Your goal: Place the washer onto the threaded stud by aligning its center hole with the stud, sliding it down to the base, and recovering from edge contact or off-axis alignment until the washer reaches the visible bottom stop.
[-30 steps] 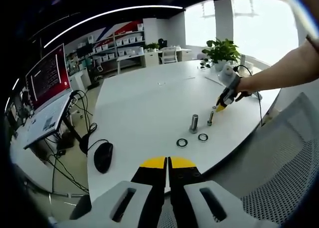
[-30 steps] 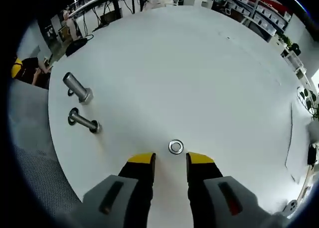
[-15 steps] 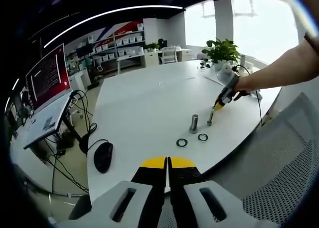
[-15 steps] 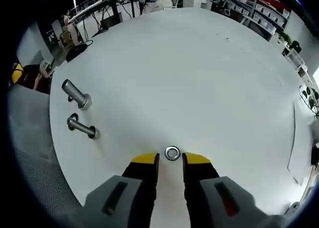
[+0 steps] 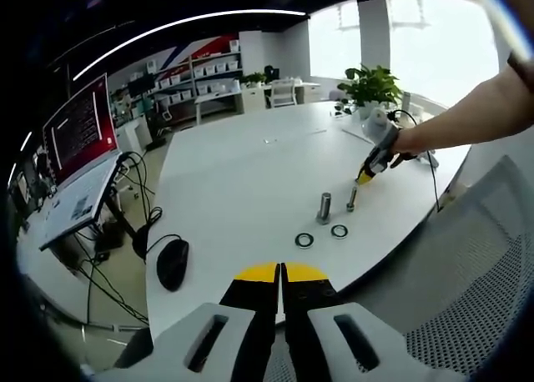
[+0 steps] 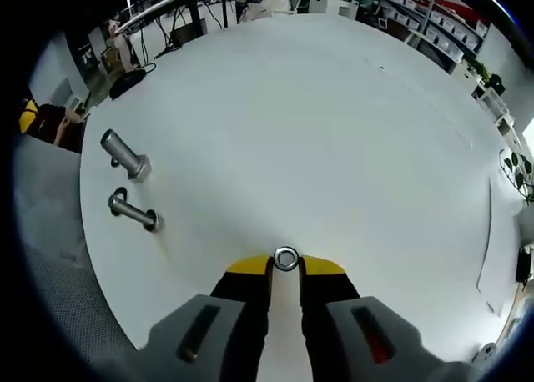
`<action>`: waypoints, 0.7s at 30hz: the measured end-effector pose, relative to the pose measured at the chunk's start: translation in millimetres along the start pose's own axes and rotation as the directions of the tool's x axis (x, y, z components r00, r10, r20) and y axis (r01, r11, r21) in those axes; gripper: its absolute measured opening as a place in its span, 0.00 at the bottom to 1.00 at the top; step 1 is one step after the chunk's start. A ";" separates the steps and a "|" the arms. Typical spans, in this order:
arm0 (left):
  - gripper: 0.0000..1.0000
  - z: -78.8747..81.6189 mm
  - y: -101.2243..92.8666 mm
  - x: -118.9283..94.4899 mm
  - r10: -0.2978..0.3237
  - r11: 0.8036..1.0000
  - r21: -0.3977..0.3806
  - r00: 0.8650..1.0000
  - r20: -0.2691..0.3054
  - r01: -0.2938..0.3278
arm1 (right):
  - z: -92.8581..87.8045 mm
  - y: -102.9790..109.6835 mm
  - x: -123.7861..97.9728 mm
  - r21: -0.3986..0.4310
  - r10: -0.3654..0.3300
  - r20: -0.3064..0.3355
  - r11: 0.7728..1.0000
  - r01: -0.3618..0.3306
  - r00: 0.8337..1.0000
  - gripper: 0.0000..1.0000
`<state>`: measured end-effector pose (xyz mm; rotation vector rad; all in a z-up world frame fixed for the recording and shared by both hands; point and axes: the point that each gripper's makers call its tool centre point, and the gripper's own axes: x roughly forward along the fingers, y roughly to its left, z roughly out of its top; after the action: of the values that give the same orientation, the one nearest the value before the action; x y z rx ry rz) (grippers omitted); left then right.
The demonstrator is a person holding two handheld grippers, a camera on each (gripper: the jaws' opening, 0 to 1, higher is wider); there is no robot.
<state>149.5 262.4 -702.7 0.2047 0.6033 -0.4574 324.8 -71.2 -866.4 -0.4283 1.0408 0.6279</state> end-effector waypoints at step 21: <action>0.00 0.6 -0.4 -0.2 0.000 1.000 0.000 1.000 0.003 0.000 | 14.8 18.1 -10.3 -0.116 -0.009 0.028 0.993 0.012 1.000 0.14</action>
<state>149.4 261.9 -702.1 0.2036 0.5999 -0.4577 318.9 -51.5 -851.2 -0.5249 0.9788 0.6851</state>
